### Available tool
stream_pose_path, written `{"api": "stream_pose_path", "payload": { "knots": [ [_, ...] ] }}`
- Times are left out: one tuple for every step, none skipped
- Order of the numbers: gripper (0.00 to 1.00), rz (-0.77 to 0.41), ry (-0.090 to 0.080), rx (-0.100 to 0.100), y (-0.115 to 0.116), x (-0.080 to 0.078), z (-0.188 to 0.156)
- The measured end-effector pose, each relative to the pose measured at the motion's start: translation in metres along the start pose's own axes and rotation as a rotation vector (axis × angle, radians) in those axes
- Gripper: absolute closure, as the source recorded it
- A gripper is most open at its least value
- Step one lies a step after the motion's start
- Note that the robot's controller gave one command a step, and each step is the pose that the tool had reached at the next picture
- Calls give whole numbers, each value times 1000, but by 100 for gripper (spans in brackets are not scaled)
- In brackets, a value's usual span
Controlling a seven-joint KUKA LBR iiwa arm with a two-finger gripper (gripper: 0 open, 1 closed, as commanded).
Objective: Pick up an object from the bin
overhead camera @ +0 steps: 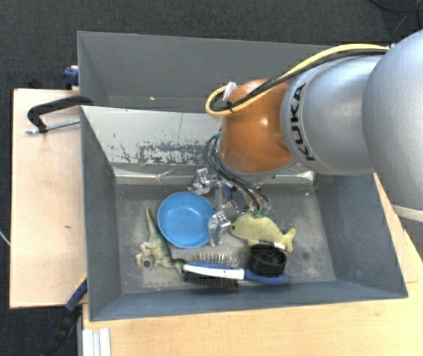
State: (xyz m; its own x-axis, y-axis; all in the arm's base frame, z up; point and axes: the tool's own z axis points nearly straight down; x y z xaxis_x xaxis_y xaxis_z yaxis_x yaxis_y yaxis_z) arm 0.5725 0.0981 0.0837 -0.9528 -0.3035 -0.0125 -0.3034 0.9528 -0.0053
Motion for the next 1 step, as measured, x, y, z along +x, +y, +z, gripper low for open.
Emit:
{"api": "stream_pose_path", "payload": {
  "knots": [
    [100, -218, -2, -4, -11, 17, -154]
  ]
}}
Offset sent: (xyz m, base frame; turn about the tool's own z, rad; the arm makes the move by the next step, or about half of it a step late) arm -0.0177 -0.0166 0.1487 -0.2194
